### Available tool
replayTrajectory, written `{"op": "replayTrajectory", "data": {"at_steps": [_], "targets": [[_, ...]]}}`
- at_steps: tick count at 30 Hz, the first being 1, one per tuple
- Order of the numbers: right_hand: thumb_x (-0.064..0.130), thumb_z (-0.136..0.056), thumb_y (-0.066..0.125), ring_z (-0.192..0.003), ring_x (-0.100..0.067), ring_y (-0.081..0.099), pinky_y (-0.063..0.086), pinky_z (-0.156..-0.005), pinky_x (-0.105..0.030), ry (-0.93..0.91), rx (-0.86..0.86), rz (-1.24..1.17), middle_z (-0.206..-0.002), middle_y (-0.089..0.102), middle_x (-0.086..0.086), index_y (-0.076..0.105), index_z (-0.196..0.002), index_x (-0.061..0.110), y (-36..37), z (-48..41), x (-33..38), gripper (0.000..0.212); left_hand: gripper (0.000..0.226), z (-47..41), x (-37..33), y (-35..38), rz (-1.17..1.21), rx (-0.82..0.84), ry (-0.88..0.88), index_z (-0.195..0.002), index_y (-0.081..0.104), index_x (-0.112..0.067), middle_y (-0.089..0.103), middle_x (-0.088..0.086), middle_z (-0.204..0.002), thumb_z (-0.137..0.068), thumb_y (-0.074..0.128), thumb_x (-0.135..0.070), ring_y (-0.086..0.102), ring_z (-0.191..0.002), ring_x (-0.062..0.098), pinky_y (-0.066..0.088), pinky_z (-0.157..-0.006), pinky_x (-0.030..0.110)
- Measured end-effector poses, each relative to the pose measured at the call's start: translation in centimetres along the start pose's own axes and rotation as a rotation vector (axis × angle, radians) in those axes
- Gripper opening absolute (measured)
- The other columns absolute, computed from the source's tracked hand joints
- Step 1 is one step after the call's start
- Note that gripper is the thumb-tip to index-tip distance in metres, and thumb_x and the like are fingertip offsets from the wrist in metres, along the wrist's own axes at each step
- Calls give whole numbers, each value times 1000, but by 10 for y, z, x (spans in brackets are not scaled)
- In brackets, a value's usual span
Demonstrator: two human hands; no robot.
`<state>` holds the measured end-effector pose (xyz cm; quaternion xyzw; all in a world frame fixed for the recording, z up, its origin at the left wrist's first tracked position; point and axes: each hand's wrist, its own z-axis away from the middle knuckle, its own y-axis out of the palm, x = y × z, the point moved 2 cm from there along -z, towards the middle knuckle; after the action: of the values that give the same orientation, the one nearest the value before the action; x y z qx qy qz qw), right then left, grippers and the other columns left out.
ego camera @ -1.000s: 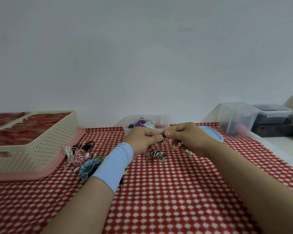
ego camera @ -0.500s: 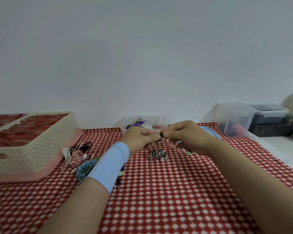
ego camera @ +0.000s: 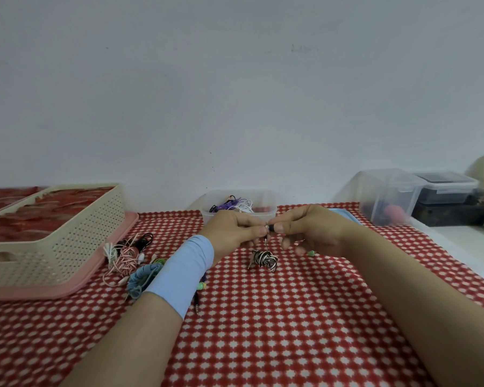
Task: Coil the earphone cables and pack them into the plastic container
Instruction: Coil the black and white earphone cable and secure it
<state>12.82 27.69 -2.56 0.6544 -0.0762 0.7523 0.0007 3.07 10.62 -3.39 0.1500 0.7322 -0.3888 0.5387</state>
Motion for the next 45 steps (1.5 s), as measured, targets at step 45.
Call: {"op": "replayTrajectory", "data": {"at_steps": [45], "targets": [[10, -86, 79, -66, -18, 70, 61, -60, -38, -206, -216, 334, -85, 79, -2, 81, -94, 9, 10, 2, 10, 8, 9, -3, 1, 4, 82, -14, -138, -94, 74, -16, 69, 0, -69, -93, 65, -11, 62, -65, 12, 57, -74, 27]]}}
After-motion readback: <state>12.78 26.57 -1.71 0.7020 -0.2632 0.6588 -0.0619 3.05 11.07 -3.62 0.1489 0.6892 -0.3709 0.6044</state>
